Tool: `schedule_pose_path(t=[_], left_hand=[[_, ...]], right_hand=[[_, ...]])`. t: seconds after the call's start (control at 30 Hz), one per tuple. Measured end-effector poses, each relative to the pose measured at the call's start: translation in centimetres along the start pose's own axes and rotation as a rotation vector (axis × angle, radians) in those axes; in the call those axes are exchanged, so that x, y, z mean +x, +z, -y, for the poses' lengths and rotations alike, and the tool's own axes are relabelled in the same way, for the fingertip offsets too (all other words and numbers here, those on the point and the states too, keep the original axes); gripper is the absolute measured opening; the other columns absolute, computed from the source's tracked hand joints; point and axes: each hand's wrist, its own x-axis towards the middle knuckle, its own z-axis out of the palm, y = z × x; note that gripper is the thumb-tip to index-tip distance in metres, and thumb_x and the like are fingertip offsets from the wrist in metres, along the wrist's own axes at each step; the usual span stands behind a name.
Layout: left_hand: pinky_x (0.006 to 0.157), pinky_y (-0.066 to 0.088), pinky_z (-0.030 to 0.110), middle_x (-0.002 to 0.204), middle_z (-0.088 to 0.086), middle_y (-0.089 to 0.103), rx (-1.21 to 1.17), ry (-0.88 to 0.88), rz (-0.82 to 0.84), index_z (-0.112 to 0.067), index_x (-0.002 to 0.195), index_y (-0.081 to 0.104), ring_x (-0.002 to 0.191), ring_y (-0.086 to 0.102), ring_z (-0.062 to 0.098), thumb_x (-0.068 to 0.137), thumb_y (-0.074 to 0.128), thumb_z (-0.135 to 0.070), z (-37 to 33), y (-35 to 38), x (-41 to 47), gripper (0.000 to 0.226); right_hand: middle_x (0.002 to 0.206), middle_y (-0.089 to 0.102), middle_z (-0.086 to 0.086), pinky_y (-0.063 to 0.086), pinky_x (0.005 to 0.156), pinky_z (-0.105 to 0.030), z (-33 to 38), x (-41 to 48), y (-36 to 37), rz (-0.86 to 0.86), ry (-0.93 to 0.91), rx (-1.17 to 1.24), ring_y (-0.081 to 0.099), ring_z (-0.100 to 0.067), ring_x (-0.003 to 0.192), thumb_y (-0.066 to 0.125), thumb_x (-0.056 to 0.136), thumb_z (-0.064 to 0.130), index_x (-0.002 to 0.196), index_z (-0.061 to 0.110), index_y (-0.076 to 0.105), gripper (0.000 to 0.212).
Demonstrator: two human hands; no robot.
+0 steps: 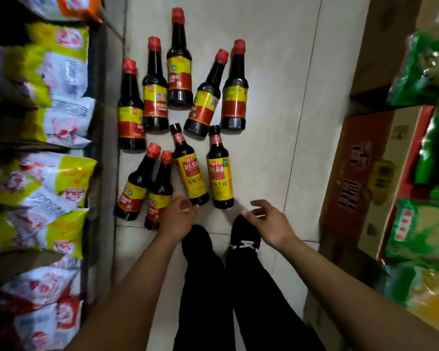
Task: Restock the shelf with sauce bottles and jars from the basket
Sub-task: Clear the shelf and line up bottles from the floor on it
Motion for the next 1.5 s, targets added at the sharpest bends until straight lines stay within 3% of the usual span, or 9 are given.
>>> schedule_pose_path(t=[0.13, 0.23, 0.4, 0.57, 0.7, 0.9, 1.03, 1.23, 1.5], left_hand=[[0.086, 0.045, 0.032, 0.12, 0.014, 0.06, 0.01, -0.001, -0.007, -0.005, 0.121, 0.049, 0.104, 0.059, 0.026, 0.087, 0.06, -0.018, 1.0, 2.3, 4.9, 0.039], [0.083, 0.041, 0.028, 0.126, 0.009, 0.056, -0.016, -0.003, -0.052, -0.008, 0.127, 0.044, 0.102, 0.054, 0.018, 0.088, 0.059, -0.02, 1.5, 3.2, 7.1, 0.043], [0.088, 0.036, 0.027, 0.13, 0.011, 0.053, -0.065, 0.002, -0.129, -0.008, 0.13, 0.036, 0.118, 0.051, 0.026, 0.091, 0.055, -0.022, 2.6, 4.1, 11.0, 0.046], [0.101, 0.042, 0.042, 0.132, 0.008, 0.052, -0.172, 0.024, -0.132, -0.011, 0.137, 0.033, 0.119, 0.052, 0.024, 0.088, 0.057, -0.028, 3.1, 3.9, 14.0, 0.057], [0.099, 0.044, 0.047, 0.129, 0.01, 0.055, -0.204, 0.002, -0.134, -0.011, 0.135, 0.036, 0.115, 0.055, 0.025, 0.081, 0.066, -0.03, 3.5, 4.1, 15.6, 0.065], [0.093, 0.046, 0.041, 0.125, 0.011, 0.057, -0.186, -0.027, -0.23, -0.008, 0.129, 0.04, 0.11, 0.057, 0.029, 0.073, 0.075, -0.03, 4.1, 5.3, 17.0, 0.069], [0.087, 0.046, 0.034, 0.121, 0.011, 0.06, -0.173, -0.032, -0.279, -0.008, 0.124, 0.046, 0.105, 0.06, 0.028, 0.07, 0.077, -0.031, 4.1, 5.4, 17.1, 0.066], [0.09, 0.05, 0.047, 0.114, 0.013, 0.063, -0.328, -0.047, -0.277, -0.007, 0.117, 0.053, 0.099, 0.061, 0.029, 0.071, 0.077, -0.02, 4.2, 5.3, 16.5, 0.054], [0.058, 0.045, 0.016, 0.088, -0.01, 0.062, -0.513, -0.021, -0.113, -0.019, 0.103, 0.056, 0.077, 0.06, 0.002, 0.077, 0.07, -0.011, 3.7, 3.1, 10.8, 0.03]], right_hand=[[0.124, 0.059, -0.007, 0.041, 0.084, -0.023, -1.2, 5.4, 1.6, 0.014, -0.001, -0.03, 0.058, -0.021, 0.109, 0.057, 0.088, 0.041, 0.13, 0.018, 0.046, 0.049], [0.126, 0.058, -0.007, 0.04, 0.082, -0.023, -1.4, 8.6, 2.8, -0.007, -0.007, -0.023, 0.057, -0.022, 0.11, 0.058, 0.088, 0.04, 0.13, 0.016, 0.048, 0.049], [0.127, 0.058, -0.008, 0.039, 0.082, -0.023, -0.6, 13.8, 5.1, -0.096, -0.044, 0.069, 0.056, -0.023, 0.112, 0.061, 0.086, 0.038, 0.129, 0.014, 0.048, 0.051], [0.12, 0.061, -0.007, 0.042, 0.078, -0.025, 0.7, 17.1, 6.8, -0.169, -0.103, 0.177, 0.059, -0.019, 0.101, 0.065, 0.081, 0.041, 0.128, 0.011, 0.047, 0.058], [0.112, 0.064, -0.006, 0.044, 0.072, -0.025, 0.7, 18.7, 7.6, -0.212, -0.122, 0.194, 0.055, -0.011, 0.085, 0.071, 0.076, 0.041, 0.123, 0.011, 0.05, 0.06], [0.113, 0.061, -0.004, 0.052, 0.083, -0.036, -0.3, 20.5, 8.8, -0.205, -0.109, 0.06, 0.061, -0.021, 0.101, 0.075, 0.067, 0.05, 0.121, 0.017, 0.049, 0.068], [0.11, 0.06, -0.004, 0.05, 0.078, -0.032, -0.3, 21.0, 8.9, -0.23, -0.108, -0.039, 0.06, -0.021, 0.097, 0.077, 0.064, 0.051, 0.115, 0.016, 0.05, 0.068], [0.1, 0.064, -0.003, 0.046, 0.069, -0.027, -0.4, 20.7, 7.6, -0.193, -0.152, -0.093, 0.059, -0.017, 0.083, 0.076, 0.065, 0.05, 0.106, 0.016, 0.055, 0.057], [0.089, 0.064, 0.006, 0.051, 0.07, -0.028, -0.5, 14.7, 4.4, -0.129, -0.188, 0.016, 0.063, -0.013, 0.08, 0.076, 0.064, 0.05, 0.095, 0.027, 0.055, 0.045]])
